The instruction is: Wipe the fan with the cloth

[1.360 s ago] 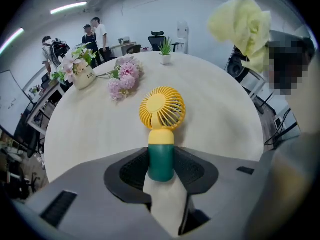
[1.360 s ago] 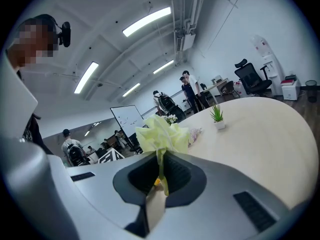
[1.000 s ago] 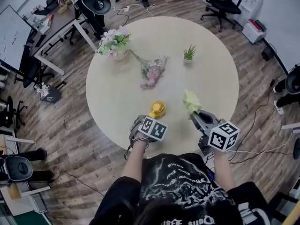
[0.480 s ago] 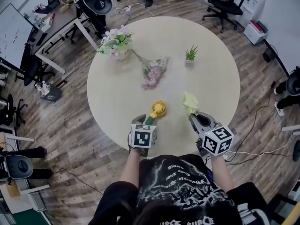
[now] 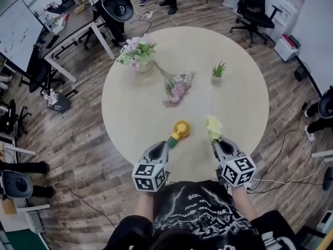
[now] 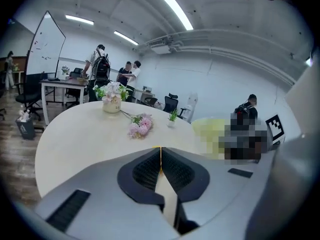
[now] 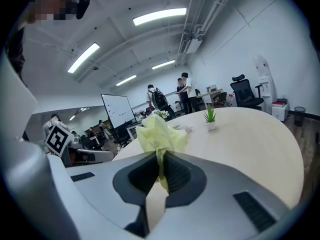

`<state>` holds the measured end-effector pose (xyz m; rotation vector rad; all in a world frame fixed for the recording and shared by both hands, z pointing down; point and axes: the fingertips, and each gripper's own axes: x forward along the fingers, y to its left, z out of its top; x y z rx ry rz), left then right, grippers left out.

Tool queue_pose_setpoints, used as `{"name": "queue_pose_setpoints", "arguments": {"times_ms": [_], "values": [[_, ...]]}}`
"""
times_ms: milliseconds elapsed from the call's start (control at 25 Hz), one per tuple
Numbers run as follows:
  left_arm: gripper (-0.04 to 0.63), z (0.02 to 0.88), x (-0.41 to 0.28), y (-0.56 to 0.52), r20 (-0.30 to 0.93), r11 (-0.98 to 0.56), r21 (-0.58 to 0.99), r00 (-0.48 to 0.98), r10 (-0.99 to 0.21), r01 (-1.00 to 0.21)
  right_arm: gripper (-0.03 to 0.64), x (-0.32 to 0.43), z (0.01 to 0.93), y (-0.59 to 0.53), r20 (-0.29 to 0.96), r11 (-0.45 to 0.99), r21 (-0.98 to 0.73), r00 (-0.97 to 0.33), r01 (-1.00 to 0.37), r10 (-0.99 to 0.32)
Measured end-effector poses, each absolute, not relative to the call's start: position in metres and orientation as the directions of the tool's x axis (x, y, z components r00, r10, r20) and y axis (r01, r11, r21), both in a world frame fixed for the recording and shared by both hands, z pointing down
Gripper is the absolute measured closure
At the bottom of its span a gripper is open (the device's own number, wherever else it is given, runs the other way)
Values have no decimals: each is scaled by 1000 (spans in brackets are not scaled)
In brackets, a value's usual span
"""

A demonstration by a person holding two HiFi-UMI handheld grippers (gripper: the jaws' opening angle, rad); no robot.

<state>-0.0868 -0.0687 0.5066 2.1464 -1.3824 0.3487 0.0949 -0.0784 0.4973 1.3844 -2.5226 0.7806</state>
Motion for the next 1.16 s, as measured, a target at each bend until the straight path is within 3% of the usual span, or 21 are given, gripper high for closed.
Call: {"name": "queue_pose_setpoints", "arguments": {"times_ms": [360, 520, 1160], "values": [[575, 492, -102, -64, 397, -307, 333, 428, -812, -892, 594, 85, 488, -79, 367, 456, -236, -513, -858, -776], [575, 478, -108, -67, 331, -320, 362, 442, -834, -875, 594, 81, 483, -81, 326, 423, -317, -517, -849, -792], [575, 480, -126, -67, 357, -265, 370, 400, -844, -890, 594, 88, 476, -80, 328, 335, -260, -409, -906, -852]]}}
